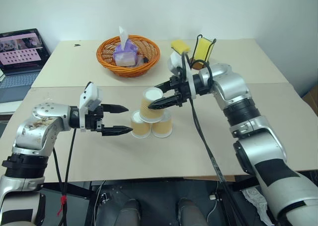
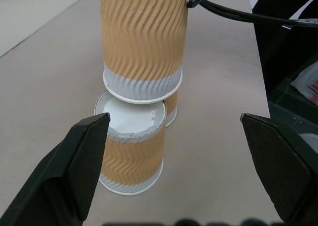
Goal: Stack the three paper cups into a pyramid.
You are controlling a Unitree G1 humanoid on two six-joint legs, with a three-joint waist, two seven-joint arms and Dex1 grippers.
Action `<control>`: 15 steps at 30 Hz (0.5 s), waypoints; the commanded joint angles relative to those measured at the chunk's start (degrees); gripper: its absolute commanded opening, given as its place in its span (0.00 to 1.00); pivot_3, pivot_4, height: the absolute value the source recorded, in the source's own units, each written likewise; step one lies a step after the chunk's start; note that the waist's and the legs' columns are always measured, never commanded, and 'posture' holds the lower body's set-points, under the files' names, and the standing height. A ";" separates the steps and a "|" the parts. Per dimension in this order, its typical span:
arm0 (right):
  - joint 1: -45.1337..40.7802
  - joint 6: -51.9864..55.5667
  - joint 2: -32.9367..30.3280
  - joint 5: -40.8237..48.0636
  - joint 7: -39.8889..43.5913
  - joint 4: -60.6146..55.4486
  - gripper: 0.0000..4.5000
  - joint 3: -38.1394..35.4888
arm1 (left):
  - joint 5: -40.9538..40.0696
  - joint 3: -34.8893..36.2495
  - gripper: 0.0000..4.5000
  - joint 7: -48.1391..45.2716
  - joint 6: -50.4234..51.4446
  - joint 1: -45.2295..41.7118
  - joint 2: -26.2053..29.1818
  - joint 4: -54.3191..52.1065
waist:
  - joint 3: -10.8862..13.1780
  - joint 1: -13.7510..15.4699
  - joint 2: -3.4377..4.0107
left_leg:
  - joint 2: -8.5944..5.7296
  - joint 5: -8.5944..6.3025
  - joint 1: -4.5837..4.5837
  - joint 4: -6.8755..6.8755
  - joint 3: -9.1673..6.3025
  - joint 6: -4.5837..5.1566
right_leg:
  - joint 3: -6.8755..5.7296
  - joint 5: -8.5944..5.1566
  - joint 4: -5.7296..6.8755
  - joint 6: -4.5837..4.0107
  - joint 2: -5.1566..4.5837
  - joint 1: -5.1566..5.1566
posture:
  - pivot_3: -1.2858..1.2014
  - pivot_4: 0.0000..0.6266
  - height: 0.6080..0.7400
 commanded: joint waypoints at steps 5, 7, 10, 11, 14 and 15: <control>-2.26 -0.65 -0.62 0.49 0.36 -0.91 0.98 -2.66 | -0.80 1.69 1.00 0.27 0.07 -0.94 0.86 -1.41 | 0.00 0.00 0.00 | 0.00 0.00 -0.03 0.00 0.00 0.00 | 0.00 0.00 0.01 0.00 0.00 -0.01 | 0.52 0.24 1.00; -2.32 0.04 -0.96 0.99 0.69 -1.68 0.98 -3.17 | -0.75 1.64 1.00 0.30 0.07 -0.99 0.86 -1.37 | 0.00 0.01 0.00 | 0.00 0.00 -0.02 -0.01 0.00 0.00 | 0.00 0.00 0.00 0.00 0.00 -0.01 | 0.52 0.24 1.00; -2.41 2.00 -1.84 2.23 1.22 -4.16 0.98 -4.26 | -0.73 1.64 1.00 0.38 0.07 -1.06 0.83 -1.31 | 0.00 0.05 0.00 | 0.00 0.00 -0.02 0.00 0.00 0.00 | 0.00 0.00 0.00 0.00 0.00 -0.01 | 0.52 0.24 1.00; -2.49 3.26 -2.24 2.91 1.48 -5.58 0.98 -4.81 | -0.75 1.66 1.00 0.39 0.08 -1.05 0.83 -1.31 | 0.00 0.06 0.01 | 0.00 0.00 -0.02 0.00 0.00 0.00 | 0.00 0.00 0.00 0.00 0.00 -0.01 | 0.52 0.24 1.00; -3.06 8.13 -3.41 5.99 1.43 -10.88 0.98 -6.94 | -0.80 1.78 1.00 0.46 0.11 -0.99 0.89 -1.33 | 0.01 0.05 0.01 | 0.00 0.00 -0.04 -0.01 -0.01 0.00 | 0.00 0.00 0.01 0.00 0.00 -0.01 | 0.52 0.24 1.00; -3.19 9.47 -3.68 6.82 1.22 -12.29 0.98 -7.49 | -0.81 1.82 1.00 0.48 0.12 -0.97 0.91 -1.34 | 0.01 0.04 0.02 | 0.00 0.00 -0.05 -0.01 0.00 0.00 | 0.00 0.00 0.01 0.00 -0.01 -0.02 | 0.52 0.24 1.00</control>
